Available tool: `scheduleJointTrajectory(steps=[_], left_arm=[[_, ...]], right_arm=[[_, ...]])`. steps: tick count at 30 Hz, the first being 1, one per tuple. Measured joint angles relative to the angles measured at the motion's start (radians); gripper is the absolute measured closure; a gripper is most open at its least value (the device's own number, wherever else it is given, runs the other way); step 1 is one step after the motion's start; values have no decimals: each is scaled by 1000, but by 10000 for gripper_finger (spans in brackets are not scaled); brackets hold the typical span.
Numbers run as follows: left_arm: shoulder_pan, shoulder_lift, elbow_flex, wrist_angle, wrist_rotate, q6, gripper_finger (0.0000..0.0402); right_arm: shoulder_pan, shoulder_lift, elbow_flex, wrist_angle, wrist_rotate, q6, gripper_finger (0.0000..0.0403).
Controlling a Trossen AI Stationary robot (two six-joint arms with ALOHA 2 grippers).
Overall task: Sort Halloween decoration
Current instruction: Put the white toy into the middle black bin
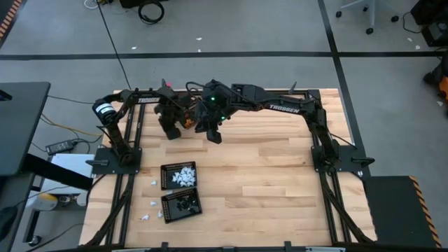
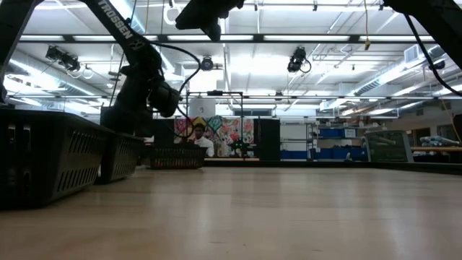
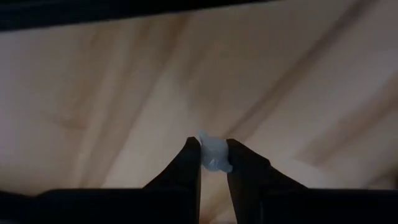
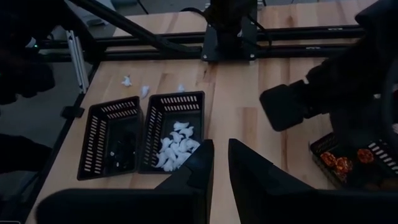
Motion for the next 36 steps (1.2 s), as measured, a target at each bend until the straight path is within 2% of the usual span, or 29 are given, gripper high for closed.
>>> scheduleJointTrajectory(steps=[10, 16, 23, 29, 36], left_arm=[[-68, -29, 21, -91, 241, -15, 344], [-97, -109, 23, -104, 418, -83, 344], [-150, -221, 22, -111, 570, -192, 344], [-296, -290, 22, -97, 601, -326, 344], [-543, -297, 22, 16, 603, -505, 343]], right_arm=[[-41, -14, 0, -96, 20, -32, 349], [-78, -53, 1, -148, 85, -80, 349], [-125, -73, 1, -138, 85, -82, 349], [-141, -71, 1, -146, 84, -82, 349], [-161, -105, 1, -193, 85, -85, 349]])
